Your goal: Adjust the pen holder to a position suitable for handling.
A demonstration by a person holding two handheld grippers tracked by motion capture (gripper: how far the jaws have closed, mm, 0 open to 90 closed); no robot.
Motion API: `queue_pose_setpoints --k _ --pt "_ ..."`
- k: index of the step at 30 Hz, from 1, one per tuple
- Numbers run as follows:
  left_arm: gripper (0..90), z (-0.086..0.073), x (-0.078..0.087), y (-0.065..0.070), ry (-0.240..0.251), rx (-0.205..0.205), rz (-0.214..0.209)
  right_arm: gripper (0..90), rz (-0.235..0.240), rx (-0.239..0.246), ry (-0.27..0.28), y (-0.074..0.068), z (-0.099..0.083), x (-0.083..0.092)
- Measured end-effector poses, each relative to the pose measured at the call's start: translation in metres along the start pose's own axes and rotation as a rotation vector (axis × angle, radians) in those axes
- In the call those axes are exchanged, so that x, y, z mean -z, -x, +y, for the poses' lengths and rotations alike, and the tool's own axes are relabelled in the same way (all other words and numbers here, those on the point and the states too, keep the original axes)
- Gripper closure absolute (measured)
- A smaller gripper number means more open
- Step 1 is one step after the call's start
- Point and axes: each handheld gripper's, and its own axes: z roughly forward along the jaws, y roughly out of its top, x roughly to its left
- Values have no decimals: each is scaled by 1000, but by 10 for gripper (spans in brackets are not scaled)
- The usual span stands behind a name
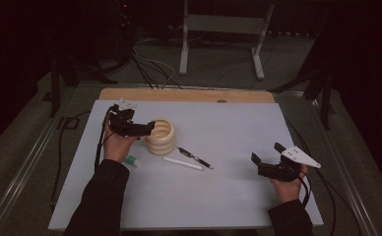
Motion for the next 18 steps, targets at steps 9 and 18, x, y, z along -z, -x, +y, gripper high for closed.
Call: queue_pose_setpoints --k 9,18 --pt "0 -4 11 -11 -7 -20 -18 0 0 -1 -1 0 0 0" --pt "1 -9 19 -24 -22 -71 -31 0 0 2 -1 0 0 0"
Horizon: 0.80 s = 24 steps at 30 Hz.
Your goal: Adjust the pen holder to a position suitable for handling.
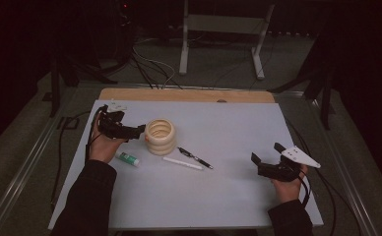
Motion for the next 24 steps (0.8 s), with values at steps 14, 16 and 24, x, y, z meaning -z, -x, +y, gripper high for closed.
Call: queue_pose_setpoints --k 14,16,24 --pt "0 -14 7 -7 -3 -26 -31 0 1 -2 0 0 0 0" --pt "1 -16 8 -7 -1 -28 -36 0 1 -1 0 0 0 0" --pt "0 -26 13 -7 6 -35 -51 0 2 -2 0 0 0 0"
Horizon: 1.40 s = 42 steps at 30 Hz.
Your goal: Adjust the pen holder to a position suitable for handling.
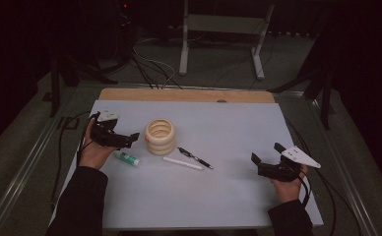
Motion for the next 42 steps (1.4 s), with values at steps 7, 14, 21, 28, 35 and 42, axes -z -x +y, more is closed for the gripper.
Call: queue_pose_setpoints --k 7,14,21,28,35,42 --pt "1 -5 6 3 21 -18 -1 0 1 2 0 0 0 0" --pt "1 -12 7 0 7 -37 -10 0 1 -1 2 0 0 0" --pt "1 -19 9 -6 -21 -69 -39 0 2 1 1 0 0 0" --pt "1 -28 3 -12 -75 -101 -109 0 3 1 -1 -1 0 -1" --pt "2 -37 -3 -18 -97 -122 -120 0 4 1 -2 -1 0 -1" --pt "2 -42 -9 -23 -120 -136 -123 0 6 4 -2 -1 0 -1"
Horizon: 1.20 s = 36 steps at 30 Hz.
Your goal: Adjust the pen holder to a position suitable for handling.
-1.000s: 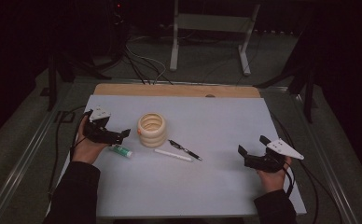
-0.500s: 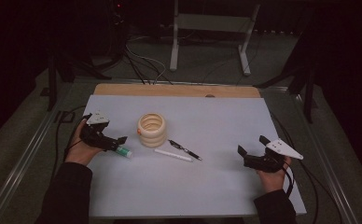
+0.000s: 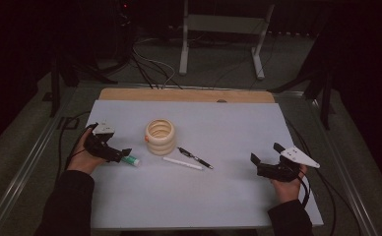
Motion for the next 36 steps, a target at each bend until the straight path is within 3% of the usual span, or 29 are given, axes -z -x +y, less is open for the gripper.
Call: queue_pose_setpoints --k 15,36 --pt "2 -7 -10 1 -15 -33 -41 0 0 2 1 0 0 0" --pt "7 -11 -18 6 -39 -66 -55 0 -1 3 2 0 0 0"
